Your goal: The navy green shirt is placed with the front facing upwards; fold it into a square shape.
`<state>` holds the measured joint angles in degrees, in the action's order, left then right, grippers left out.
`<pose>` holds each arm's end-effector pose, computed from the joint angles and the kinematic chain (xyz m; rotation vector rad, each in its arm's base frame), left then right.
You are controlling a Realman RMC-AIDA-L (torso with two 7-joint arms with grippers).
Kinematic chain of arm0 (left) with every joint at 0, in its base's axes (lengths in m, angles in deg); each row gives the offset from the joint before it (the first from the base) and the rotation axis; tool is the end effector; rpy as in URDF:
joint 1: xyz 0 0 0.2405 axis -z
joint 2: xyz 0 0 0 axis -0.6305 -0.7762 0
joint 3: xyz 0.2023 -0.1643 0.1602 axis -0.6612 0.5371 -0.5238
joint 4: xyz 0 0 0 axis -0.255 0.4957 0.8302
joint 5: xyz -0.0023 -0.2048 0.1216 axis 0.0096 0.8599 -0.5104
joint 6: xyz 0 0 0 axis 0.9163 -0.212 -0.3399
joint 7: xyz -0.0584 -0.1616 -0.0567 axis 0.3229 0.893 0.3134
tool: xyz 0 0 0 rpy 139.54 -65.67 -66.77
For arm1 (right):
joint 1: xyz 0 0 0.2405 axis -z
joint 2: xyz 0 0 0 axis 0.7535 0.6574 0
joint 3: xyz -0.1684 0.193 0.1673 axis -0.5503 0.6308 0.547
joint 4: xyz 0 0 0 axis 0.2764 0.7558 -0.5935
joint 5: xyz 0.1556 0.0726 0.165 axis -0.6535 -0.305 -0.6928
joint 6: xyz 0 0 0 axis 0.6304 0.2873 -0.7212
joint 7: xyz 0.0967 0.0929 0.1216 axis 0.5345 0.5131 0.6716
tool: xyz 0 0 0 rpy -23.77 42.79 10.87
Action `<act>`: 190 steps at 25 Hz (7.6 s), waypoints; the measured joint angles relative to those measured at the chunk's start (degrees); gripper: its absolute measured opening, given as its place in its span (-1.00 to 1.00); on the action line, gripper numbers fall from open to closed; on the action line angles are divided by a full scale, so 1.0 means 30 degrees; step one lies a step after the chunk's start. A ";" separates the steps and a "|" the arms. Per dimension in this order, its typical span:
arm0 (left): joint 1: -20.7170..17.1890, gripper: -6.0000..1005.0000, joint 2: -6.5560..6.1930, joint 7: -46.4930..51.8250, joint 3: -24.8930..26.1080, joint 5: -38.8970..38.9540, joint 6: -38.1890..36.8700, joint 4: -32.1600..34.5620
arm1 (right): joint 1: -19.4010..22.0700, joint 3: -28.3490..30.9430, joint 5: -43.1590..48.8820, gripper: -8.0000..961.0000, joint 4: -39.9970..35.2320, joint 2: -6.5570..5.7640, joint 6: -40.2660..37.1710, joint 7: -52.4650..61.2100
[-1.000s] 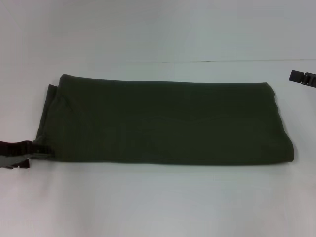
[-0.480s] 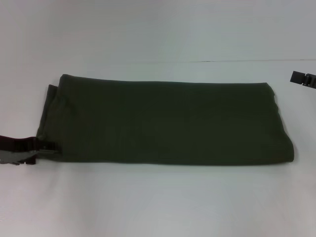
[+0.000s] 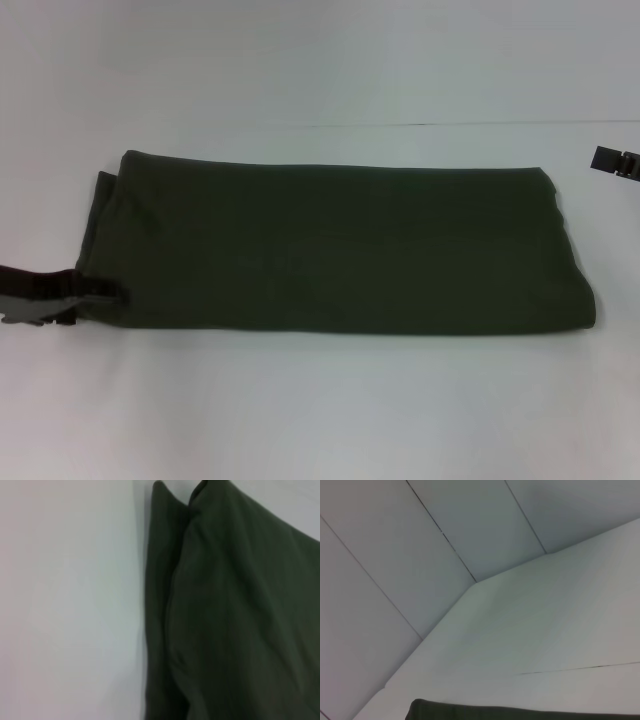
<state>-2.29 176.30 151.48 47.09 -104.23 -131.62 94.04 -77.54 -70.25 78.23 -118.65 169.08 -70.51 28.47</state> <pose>-0.3790 0.4282 0.0067 -1.9353 -1.8225 -0.0772 0.3594 0.4221 0.0644 -2.1735 1.2308 0.8597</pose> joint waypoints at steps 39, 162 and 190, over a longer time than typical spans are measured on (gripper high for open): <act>0.0093 0.40 0.0028 -0.0775 0.0008 -0.0055 0.1126 -0.0115 | 0.0209 0.0018 0.0000 0.91 -0.0001 0.0088 -0.0105 -0.0140; -0.4174 0.89 0.2015 -2.3578 -0.4363 1.6555 -0.6141 -0.4800 | -0.3514 -0.3787 0.3745 0.90 0.4179 -0.1379 -0.0947 0.8792; -0.4445 0.89 0.1888 -2.7232 -0.3781 1.4612 -0.5574 -0.2977 | -0.3713 -0.2240 0.2254 0.90 0.7221 0.0405 0.2253 1.3043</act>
<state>-15.62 181.96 69.79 35.75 -60.40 -148.34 85.11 -88.68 -76.97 84.99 -96.99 170.29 -63.75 67.60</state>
